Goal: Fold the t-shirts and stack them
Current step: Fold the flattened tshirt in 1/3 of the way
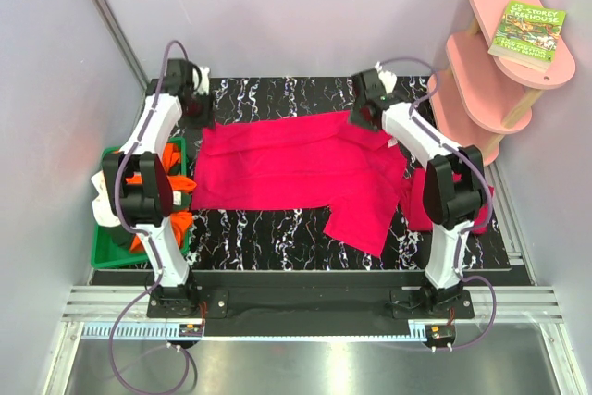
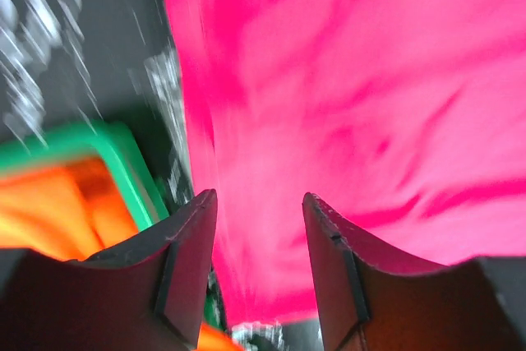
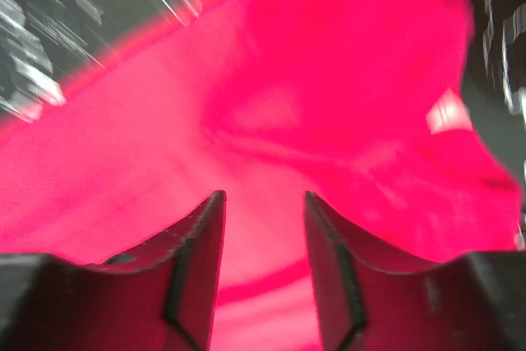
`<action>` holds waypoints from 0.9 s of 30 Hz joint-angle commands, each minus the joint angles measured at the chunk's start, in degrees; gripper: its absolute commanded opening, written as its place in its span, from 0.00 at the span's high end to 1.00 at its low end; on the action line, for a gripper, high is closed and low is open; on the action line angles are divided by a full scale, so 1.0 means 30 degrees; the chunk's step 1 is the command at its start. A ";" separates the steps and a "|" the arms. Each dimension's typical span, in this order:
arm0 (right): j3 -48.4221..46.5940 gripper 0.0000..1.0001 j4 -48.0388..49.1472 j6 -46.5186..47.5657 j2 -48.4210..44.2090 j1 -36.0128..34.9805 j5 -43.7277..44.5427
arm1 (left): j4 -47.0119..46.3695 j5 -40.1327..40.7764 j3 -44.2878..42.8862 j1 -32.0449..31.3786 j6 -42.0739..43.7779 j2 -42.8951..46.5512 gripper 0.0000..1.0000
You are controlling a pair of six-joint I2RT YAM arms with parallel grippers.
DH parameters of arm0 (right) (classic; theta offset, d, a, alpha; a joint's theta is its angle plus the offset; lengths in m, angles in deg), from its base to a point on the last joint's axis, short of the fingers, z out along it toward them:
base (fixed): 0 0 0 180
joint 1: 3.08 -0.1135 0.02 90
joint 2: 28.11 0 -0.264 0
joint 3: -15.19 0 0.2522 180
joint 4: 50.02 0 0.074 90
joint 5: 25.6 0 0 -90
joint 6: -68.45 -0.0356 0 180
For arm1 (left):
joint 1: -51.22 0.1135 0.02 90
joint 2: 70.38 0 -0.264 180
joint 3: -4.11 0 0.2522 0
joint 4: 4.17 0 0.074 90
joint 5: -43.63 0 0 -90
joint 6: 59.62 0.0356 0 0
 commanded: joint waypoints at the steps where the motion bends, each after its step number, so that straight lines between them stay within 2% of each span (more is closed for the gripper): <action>1: -0.3422 0.57 -0.0787 0.1751 0.1721 0.0470 0.0052 | -0.0309 -0.1025 -0.2997 -0.0026 -0.0761 -0.2312 0.51; 3: -0.3981 0.69 -0.0788 0.2249 0.2513 0.0646 -0.0007 | -0.0133 -0.0589 -0.3816 -0.0200 -0.0587 -0.3196 0.57; 4: -0.4099 0.87 -0.0759 0.2337 0.2748 0.0705 -0.0036 | -0.0190 -0.0411 -0.3908 -0.0260 -0.0469 -0.3809 0.61; 5: -0.4274 0.95 -0.0788 0.2570 0.3214 0.0821 -0.0036 | -0.0191 -0.0496 -0.4054 -0.0261 -0.0265 -0.4077 0.73; 6: -0.4363 1.00 -0.0817 0.2631 0.3451 0.0910 0.0022 | -0.0162 -0.0526 -0.4258 -0.0261 0.0027 -0.4340 0.77; 8: -0.4451 1.00 -0.0818 0.2748 0.4008 0.0998 0.0081 | -0.0191 -0.0584 -0.4668 -0.0261 0.0234 -0.5014 0.92; 10: -0.4568 1.00 -0.0818 0.2748 0.4534 0.1174 0.0052 | -0.0191 -0.0701 -0.4874 -0.0290 0.0527 -0.5601 0.96; 20: -0.6062 1.00 -0.1285 0.2252 0.6674 0.1906 -0.0387 | 0.0072 -0.0175 -0.5695 -0.0348 0.0762 -0.7476 0.93; 27: -0.7056 1.00 -0.2163 0.1841 0.8372 0.2375 -0.1380 | 0.1942 0.0849 -0.7363 -0.0349 0.1435 -0.9669 0.91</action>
